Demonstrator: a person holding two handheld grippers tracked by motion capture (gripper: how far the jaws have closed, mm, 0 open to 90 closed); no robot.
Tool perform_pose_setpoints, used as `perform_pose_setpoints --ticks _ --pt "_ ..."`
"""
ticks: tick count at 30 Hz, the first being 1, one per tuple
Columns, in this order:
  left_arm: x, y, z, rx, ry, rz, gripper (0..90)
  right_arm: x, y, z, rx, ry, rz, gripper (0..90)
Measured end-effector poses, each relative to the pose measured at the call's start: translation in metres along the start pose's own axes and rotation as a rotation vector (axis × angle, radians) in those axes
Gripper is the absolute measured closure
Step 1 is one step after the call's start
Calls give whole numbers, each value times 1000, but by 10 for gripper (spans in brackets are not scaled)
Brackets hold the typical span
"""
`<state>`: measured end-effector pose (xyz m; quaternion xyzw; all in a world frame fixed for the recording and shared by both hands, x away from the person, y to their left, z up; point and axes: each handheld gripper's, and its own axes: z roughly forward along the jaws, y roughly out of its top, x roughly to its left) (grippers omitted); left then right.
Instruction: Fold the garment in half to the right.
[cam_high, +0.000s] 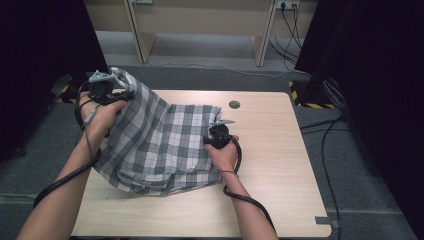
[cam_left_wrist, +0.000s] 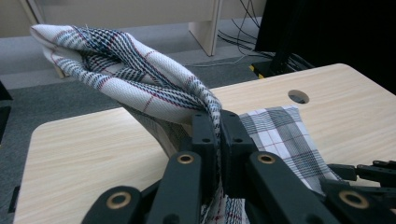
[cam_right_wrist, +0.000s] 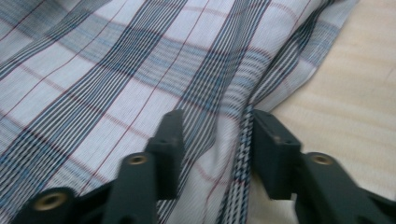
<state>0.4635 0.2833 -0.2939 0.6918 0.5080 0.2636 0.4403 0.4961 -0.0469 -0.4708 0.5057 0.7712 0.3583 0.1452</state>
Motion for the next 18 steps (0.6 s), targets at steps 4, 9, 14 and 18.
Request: perform_pose_setpoints --ticks 4,9,14,18 --pt "-11 0 2 -4 -8 22 856 1 2 -10 -24 -3 -4 506" --pt "-27 0 6 -6 -27 36 856 2 10 -29 -75 -4 -27 497" --pt "-38 2 11 -4 -31 43 856 0 13 -38 -95 -1 -32 496" --pt "-45 2 15 -2 -39 45 856 -2 11 -40 -92 -4 -34 497"
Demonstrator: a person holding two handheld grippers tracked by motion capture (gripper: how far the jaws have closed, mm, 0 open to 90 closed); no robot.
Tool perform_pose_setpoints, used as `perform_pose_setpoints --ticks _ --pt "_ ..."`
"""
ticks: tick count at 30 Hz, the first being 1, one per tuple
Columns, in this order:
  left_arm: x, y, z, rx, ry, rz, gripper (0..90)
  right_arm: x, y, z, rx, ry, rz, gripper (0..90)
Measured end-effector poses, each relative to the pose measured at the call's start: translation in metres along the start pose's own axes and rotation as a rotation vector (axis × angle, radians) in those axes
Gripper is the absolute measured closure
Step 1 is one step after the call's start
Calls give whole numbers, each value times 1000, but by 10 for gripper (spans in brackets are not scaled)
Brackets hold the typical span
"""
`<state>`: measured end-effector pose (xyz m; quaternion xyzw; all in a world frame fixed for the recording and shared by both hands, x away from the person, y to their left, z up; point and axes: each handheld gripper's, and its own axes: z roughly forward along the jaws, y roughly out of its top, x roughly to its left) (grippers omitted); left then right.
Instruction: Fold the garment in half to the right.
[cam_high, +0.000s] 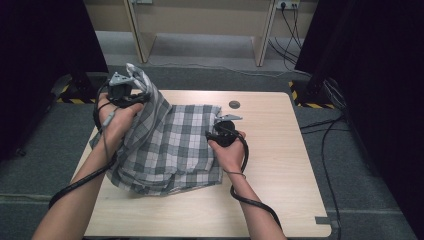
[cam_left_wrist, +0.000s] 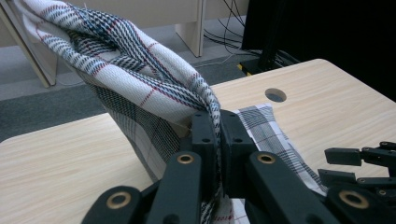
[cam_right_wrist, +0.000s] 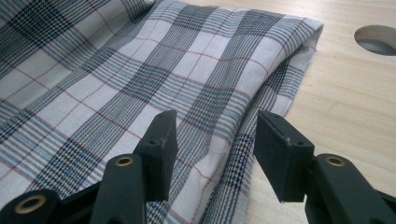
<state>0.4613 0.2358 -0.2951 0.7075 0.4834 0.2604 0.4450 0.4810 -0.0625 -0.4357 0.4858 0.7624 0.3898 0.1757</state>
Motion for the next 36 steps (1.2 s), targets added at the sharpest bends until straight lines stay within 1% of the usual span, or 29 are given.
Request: perform_pose_setpoints --ticks 2,3,4,5,6,9,10,13,14,20,28,29,32,33,36 --pt "-5 1 3 2 -6 4 857 -4 -4 0 11 -9 -5 502" --pt "-5 1 3 2 -6 4 857 -5 -6 0 16 -11 -6 506" --pt "-9 1 5 2 -11 6 857 -6 -7 0 23 -11 4 513" --pt "-9 1 5 2 -11 6 856 -7 -9 1 25 -10 0 520" --pt "-12 2 7 3 -15 5 857 -8 -11 1 33 -10 3 525" --pt "-15 2 9 5 -19 6 857 -9 -15 4 49 -10 1 535" --pt "-18 2 11 6 -24 7 857 -10 -16 5 52 -9 1 537" --pt "-21 3 13 7 -28 6 857 -10 -19 6 57 -8 -2 540" --pt "-24 3 15 8 -30 6 857 -10 -19 6 59 -7 5 540" --pt "-30 3 21 12 -36 3 857 -9 -21 5 59 -2 -4 541" --pt "-38 4 29 14 -47 4 857 -9 -22 4 59 3 6 542" --pt "-39 4 31 12 -49 5 856 -10 -22 4 56 3 0 542" --pt "-41 3 32 13 -54 5 856 -10 -21 2 49 3 9 543" --pt "-44 3 34 14 -58 7 856 -12 -21 0 45 3 1 543" --pt "-48 3 37 11 -62 8 856 -12 -19 -3 35 2 5 543"
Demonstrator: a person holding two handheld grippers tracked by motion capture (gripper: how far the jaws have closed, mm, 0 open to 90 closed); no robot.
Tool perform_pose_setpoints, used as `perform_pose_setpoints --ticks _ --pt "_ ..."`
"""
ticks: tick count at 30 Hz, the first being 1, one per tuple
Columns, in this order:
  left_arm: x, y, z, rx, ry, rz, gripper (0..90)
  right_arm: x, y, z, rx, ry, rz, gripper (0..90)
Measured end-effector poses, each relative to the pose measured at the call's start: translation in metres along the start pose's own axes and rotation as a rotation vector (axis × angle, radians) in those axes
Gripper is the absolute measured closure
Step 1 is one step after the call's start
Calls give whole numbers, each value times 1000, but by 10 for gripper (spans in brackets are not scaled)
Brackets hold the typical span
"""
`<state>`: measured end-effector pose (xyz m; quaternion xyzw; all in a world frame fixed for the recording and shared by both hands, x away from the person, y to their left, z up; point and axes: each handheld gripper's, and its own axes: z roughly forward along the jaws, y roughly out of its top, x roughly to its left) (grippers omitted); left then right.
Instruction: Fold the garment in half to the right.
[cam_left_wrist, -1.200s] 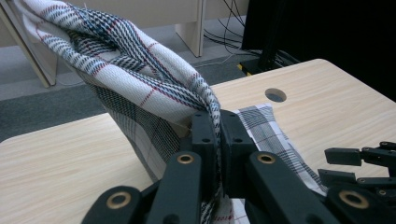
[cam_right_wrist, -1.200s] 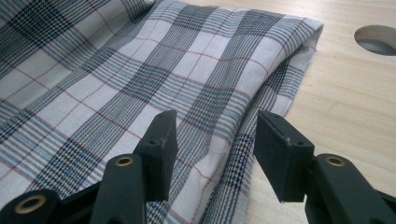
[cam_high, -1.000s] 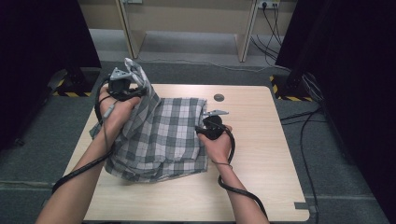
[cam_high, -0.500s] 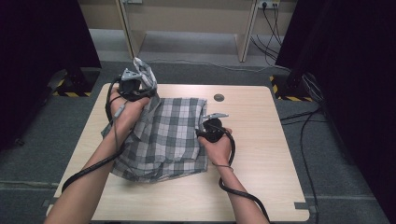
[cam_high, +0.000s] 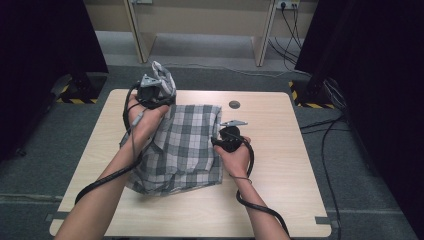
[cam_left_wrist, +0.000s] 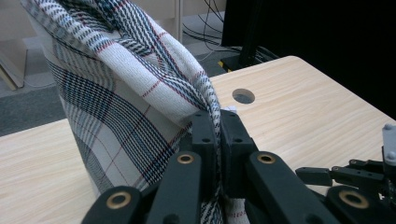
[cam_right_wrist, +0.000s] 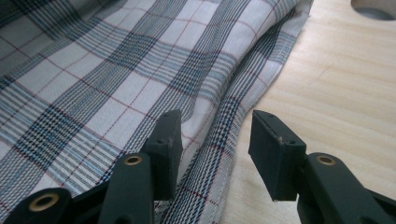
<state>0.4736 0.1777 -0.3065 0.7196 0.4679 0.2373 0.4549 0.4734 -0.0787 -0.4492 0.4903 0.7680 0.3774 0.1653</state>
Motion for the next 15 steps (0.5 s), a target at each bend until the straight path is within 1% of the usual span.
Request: perform_pose_setpoints --ticks 1,4,8,15 --pt "0 0 0 0 0 0 856 0 1 -2 -5 0 0 543" --pt "-5 0 5 1 -6 5 856 0 6 -7 -27 2 5 543" --pt "-12 -2 12 12 -12 15 856 -1 16 -16 -59 4 0 540" --pt "-24 -5 26 27 -21 31 855 0 41 -32 -111 19 -1 521"
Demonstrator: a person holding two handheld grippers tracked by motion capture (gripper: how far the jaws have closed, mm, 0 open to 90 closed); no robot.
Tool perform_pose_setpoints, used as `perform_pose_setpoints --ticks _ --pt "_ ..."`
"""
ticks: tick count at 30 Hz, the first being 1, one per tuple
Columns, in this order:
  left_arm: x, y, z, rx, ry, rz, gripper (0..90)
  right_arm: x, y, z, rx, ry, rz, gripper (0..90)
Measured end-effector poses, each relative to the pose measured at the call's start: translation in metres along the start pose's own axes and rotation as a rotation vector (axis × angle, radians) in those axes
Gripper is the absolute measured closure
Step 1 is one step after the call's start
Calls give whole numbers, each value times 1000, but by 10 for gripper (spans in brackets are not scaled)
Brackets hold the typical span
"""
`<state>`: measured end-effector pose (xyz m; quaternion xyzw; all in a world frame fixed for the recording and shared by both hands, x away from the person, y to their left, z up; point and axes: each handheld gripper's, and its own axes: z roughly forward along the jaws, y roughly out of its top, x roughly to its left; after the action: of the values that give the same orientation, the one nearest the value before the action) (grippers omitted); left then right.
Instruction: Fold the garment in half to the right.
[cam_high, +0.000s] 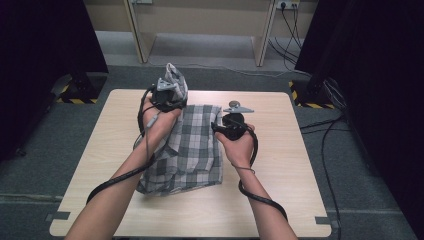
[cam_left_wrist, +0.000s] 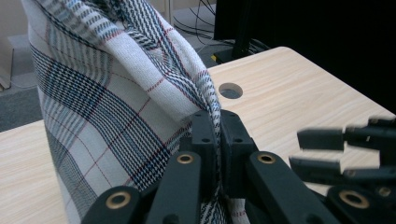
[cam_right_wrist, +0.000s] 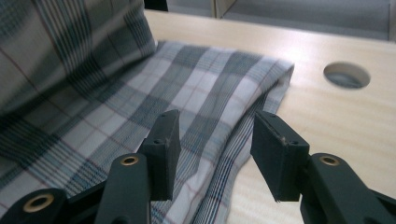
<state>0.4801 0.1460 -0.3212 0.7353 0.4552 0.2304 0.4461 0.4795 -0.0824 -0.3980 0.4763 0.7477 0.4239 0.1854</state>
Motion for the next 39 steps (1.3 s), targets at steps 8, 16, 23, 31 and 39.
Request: perform_pose_setpoints --ticks 8,16,23,31,39 --pt "-13 -5 14 27 -8 27 855 8 37 -11 -60 16 -20 500" --pt "-20 -9 20 43 -15 43 854 21 66 -12 -101 42 -36 486" --pt "-25 -13 24 57 -23 53 853 33 83 -1 -96 72 -51 445" --pt "-31 -15 27 59 -31 64 852 42 94 16 -56 65 -61 489" --pt "-30 -14 26 43 -34 84 836 40 95 24 -38 40 -77 822"
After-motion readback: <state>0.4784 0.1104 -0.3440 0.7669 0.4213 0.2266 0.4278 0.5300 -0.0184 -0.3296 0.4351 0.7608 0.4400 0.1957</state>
